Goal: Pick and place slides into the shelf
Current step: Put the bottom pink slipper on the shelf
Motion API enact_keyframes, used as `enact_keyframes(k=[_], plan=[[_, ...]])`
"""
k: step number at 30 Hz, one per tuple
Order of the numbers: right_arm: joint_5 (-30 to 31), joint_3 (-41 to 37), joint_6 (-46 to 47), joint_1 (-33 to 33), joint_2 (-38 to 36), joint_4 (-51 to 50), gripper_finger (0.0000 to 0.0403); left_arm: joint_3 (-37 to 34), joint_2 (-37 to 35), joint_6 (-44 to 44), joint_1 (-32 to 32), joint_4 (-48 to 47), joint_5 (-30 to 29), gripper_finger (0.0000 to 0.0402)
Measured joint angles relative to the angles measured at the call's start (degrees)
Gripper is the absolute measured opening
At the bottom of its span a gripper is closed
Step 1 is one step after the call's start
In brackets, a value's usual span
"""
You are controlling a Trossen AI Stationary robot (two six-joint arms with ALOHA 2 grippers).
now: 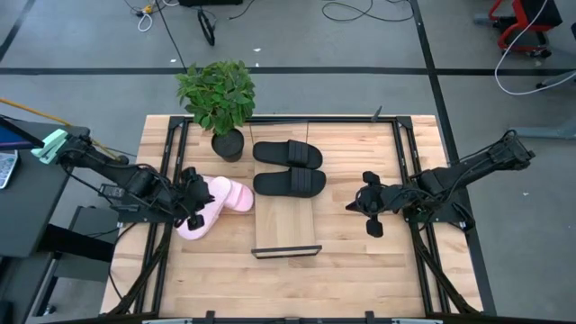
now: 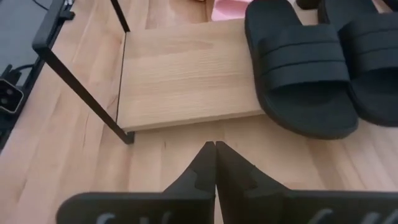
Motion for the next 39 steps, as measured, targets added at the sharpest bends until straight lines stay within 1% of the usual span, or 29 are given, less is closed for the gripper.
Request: enact_keyframes(k=[3,8,15,18,22,24,30,34,39], plan=[[0.0,-0.4,3.0,0.0,0.0,-0.1,0.0010,0.0,0.0,2.7,0.0,-0.1,2.7,0.0031],[-0.1,-0.4,10.6,1.0,0.0,0.5,0.0009,0.0,-1.3,8.9,0.8,-0.5,3.4,0.0021],[-0.1,-0.4,16.9,4.3,0.0,3.8,0.0011,0.0,-8.5,14.7,4.8,-0.5,4.3,0.0010],[1.0,-0.4,17.9,5.7,0.0,4.2,0.0011,0.0,-12.3,16.2,6.5,-0.1,4.9,0.0008],[5.3,-0.4,18.3,7.8,1.3,4.8,0.0008,0.0,-16.3,16.9,7.6,0.0,4.8,0.0013],[5.5,-0.4,18.6,8.4,2.6,5.5,0.0008,0.0,-17.4,16.9,7.7,0.0,4.9,0.0014],[5.5,-0.4,18.2,9.3,7.2,9.0,0.0009,0.0,-17.8,16.9,7.7,0.1,4.9,0.0007],[5.3,-0.4,18.1,9.3,9.3,9.4,0.0008,0.0,-17.4,16.9,7.7,0.1,5.0,0.0007],[5.2,-0.4,18.1,9.3,9.8,9.4,0.0010,-0.2,-17.5,18.1,7.7,1.1,7.8,0.0016]])
